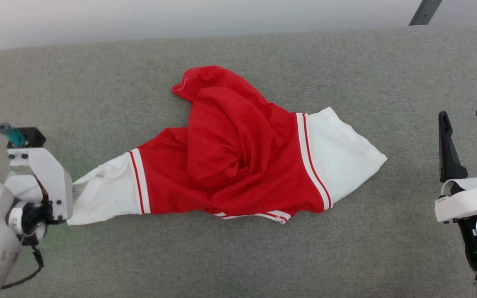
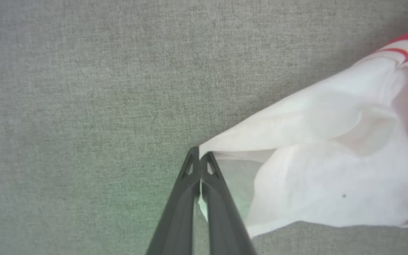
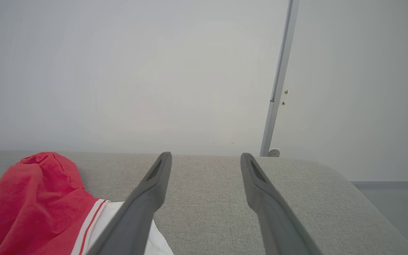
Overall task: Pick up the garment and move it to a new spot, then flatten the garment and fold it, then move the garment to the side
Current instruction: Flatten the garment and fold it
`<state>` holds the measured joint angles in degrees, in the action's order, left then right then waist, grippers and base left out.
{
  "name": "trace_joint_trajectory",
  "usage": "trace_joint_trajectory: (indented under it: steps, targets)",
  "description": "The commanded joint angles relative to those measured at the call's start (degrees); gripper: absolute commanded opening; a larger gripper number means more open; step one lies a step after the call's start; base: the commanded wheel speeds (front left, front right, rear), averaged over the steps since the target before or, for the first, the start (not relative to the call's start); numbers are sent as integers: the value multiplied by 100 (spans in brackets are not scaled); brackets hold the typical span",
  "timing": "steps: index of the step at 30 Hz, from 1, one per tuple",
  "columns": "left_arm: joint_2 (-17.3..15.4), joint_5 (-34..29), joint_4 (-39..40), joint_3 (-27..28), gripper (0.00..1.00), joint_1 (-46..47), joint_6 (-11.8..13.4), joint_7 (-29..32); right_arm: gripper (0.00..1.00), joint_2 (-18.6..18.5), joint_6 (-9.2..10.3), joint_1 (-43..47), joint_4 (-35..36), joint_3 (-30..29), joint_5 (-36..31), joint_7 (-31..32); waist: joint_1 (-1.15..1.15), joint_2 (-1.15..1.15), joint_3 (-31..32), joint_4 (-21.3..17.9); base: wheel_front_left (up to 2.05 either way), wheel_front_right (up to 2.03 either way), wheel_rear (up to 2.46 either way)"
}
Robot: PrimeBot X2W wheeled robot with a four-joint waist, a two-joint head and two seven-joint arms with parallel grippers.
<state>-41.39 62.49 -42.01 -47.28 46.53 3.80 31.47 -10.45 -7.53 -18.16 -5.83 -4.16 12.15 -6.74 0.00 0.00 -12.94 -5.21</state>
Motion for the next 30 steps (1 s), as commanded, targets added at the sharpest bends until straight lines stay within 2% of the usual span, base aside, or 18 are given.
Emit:
trace_joint_trajectory:
  steps: [1,6,7,8,9,10,11,13,23,30]
  targets:
    - [22,41,-84,9,0,-67,-45,-31,100,-25,9,-17,-26,15,32,-26,0,0,26,-11,0,0,0]
    - [108,90,-222,41,0,-79,-162,-129,100,-30,9,32,-69,39,34,-35,0,0,107,-17,0,0,0]
    - [99,45,-229,23,13,-51,-176,-149,100,-32,9,43,-72,43,31,-32,0,0,122,-17,0,0,0]
    - [97,33,-245,17,35,-20,-182,-158,100,-34,9,51,-72,44,32,-31,0,0,133,-14,0,0,0]
    - [100,33,-254,11,46,6,-182,-147,100,-38,9,57,-72,44,34,-33,0,0,144,-11,0,0,0]
    - [102,29,-254,6,64,32,-180,-122,100,-41,9,60,-73,45,36,-33,0,0,154,-8,0,0,0]
    - [95,15,-240,-4,97,60,-193,-98,100,-47,9,64,-63,51,38,-43,0,0,161,-5,0,0,0]
    - [75,-7,-217,-17,100,93,-209,-87,100,-50,9,70,-50,51,42,-44,0,0,166,-3,0,0,0]
    - [14,-57,187,-106,100,399,-144,316,100,-47,9,79,83,67,53,-77,0,0,74,-17,0,0,0]
    - [-143,-151,344,-368,100,329,-4,962,100,-36,9,25,116,59,75,-100,0,0,-103,-96,0,0,0]
